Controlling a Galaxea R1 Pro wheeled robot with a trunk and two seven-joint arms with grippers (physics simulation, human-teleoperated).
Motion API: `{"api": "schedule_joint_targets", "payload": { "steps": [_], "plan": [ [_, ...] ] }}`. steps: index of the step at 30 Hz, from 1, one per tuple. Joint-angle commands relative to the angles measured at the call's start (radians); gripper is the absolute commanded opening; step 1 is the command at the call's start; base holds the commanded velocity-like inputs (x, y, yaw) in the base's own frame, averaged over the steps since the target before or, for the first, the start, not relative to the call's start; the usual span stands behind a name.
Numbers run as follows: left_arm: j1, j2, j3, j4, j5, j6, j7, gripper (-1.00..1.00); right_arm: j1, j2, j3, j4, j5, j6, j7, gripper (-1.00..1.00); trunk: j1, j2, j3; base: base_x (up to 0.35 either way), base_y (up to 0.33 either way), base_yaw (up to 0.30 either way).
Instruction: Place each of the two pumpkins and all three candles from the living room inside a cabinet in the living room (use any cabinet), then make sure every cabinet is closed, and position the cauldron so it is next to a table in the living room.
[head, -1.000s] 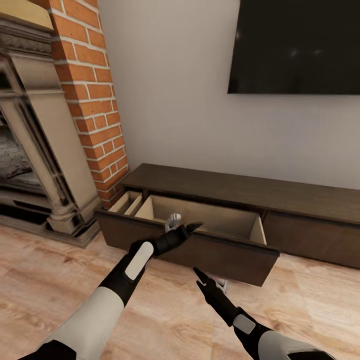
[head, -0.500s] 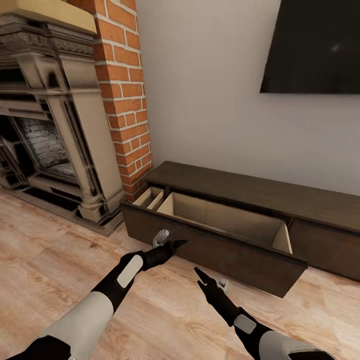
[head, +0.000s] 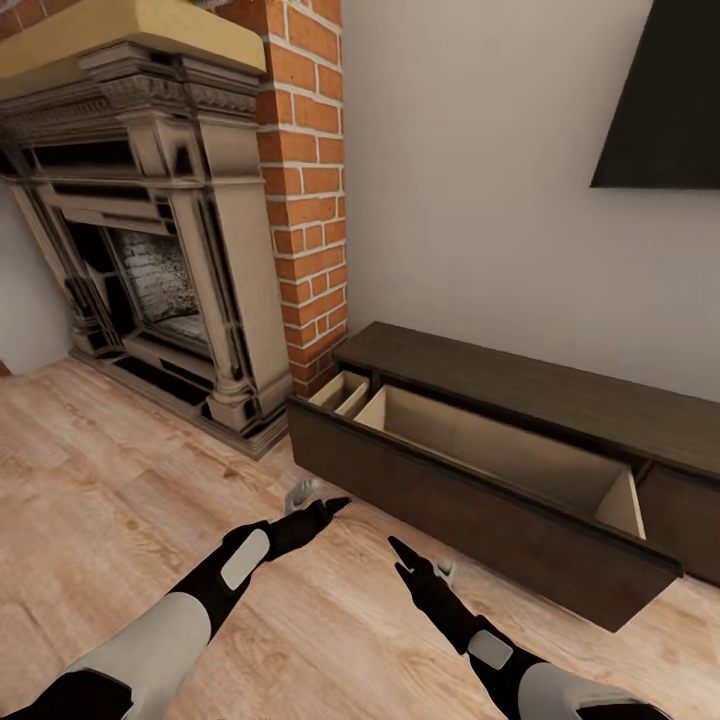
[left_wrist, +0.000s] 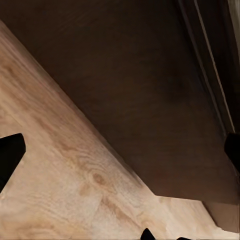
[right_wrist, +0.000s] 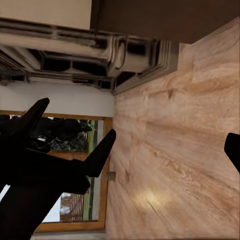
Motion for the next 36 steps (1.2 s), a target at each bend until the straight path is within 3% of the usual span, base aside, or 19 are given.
{"api": "schedule_joint_targets", "payload": {
  "steps": [1,4,6,13,19,27,29,31,36],
  "plan": [
    [0.000,0.000,-0.003,0.003,-0.003,-0.012,-0.001,1.00,0.001,0.000,0.003,0.001,-0.010,0.010,0.004,1.00,0.000,0.000,0.000,0.000,0.000,0.242],
    [0.003,0.004,-0.002,0.012,-0.039,-0.034,-0.001,1.00,0.009,0.000,0.004,0.001,-0.010,0.000,0.004,1.00,0.000,0.000,0.003,0.000,0.000,0.233],
    [0.003,0.010,-0.002,0.019,-0.044,-0.037,0.000,1.00,0.010,0.000,0.005,0.001,-0.008,-0.011,0.004,1.00,0.000,0.000,0.005,0.000,0.000,0.229],
    [0.003,0.020,-0.001,0.062,-0.048,-0.054,0.001,1.00,0.012,0.000,0.006,0.001,-0.006,-0.037,0.004,1.00,0.000,0.000,0.012,0.000,0.000,0.228],
    [0.003,0.022,-0.002,0.096,-0.049,-0.110,-0.001,1.00,0.012,-0.001,0.005,0.001,-0.003,-0.040,0.005,1.00,0.000,0.000,0.018,0.000,0.000,0.228],
    [0.003,0.042,-0.001,0.147,-0.049,-0.134,-0.002,1.00,0.012,-0.003,0.005,0.001,0.054,-0.060,0.005,1.00,0.000,0.000,0.026,0.000,0.000,0.228],
    [0.003,0.050,-0.001,0.176,-0.049,-0.169,-0.005,1.00,0.012,-0.003,0.006,0.001,0.063,-0.093,0.005,1.00,0.000,0.000,0.028,0.000,0.000,0.228],
    [0.003,0.054,-0.001,0.255,-0.047,-0.259,-0.008,1.00,0.014,-0.004,0.006,0.001,0.070,-0.130,0.005,1.00,0.000,0.000,0.030,0.000,0.000,0.218],
    [0.003,0.054,-0.001,0.288,-0.047,-0.284,-0.008,1.00,0.022,-0.004,0.005,0.001,0.069,-0.139,0.005,1.00,0.000,0.000,0.037,0.000,0.000,0.174]
  ]
}}
